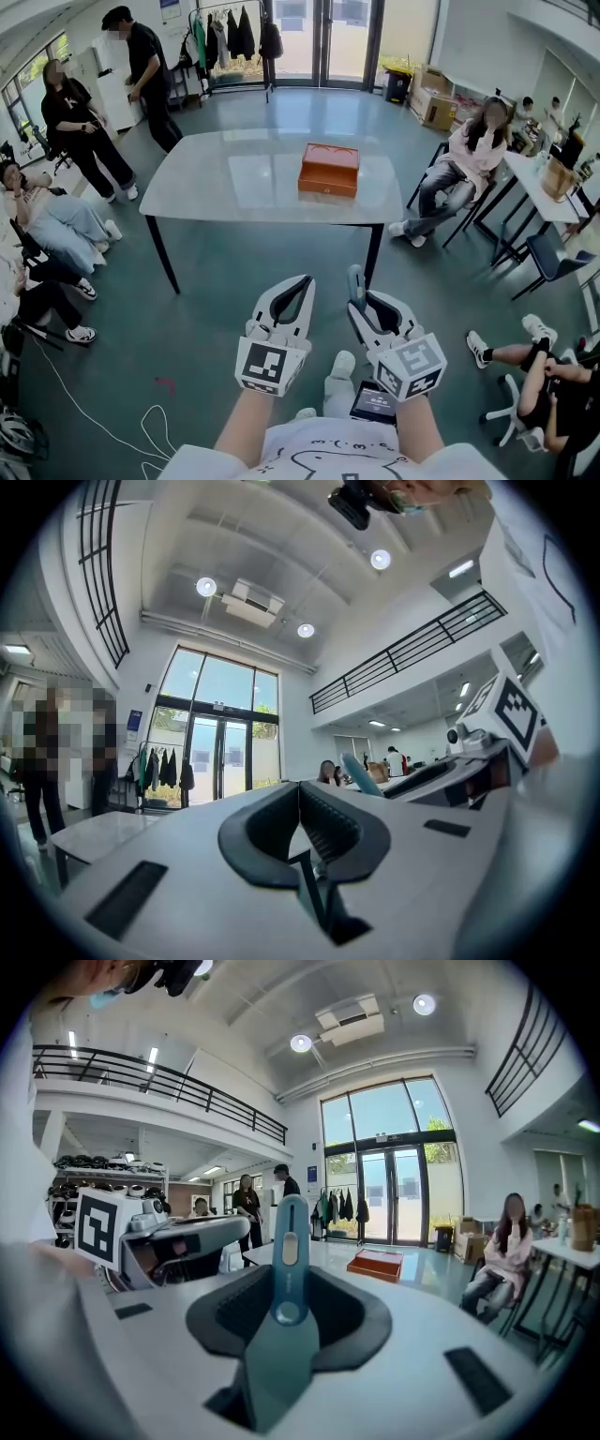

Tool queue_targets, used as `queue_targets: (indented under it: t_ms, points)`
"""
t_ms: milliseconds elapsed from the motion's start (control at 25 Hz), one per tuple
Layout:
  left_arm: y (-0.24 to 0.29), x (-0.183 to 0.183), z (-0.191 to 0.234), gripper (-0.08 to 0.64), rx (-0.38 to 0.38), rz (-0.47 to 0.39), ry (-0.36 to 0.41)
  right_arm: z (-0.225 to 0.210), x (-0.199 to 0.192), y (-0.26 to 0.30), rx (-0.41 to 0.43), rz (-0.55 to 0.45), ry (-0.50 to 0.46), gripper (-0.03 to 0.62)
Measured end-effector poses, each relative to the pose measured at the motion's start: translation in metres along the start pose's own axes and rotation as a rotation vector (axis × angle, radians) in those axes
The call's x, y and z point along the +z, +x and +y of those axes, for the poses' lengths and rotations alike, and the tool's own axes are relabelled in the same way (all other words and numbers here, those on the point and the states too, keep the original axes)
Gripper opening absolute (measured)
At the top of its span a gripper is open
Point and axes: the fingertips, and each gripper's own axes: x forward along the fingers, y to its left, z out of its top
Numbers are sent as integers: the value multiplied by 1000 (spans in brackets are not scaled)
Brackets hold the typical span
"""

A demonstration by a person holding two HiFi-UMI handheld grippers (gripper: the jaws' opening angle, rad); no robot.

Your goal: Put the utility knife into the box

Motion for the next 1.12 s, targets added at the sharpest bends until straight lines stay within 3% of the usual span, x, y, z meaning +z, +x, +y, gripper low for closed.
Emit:
queue_targets:
  t_ms: [480, 1120]
  points:
    - [56, -11, 31, 15, 13, 3, -4, -45, 11, 48, 11, -8, -2, 132]
    - [181, -29, 80, 15, 57, 28, 19, -147, 33, 143, 82, -16, -5, 132]
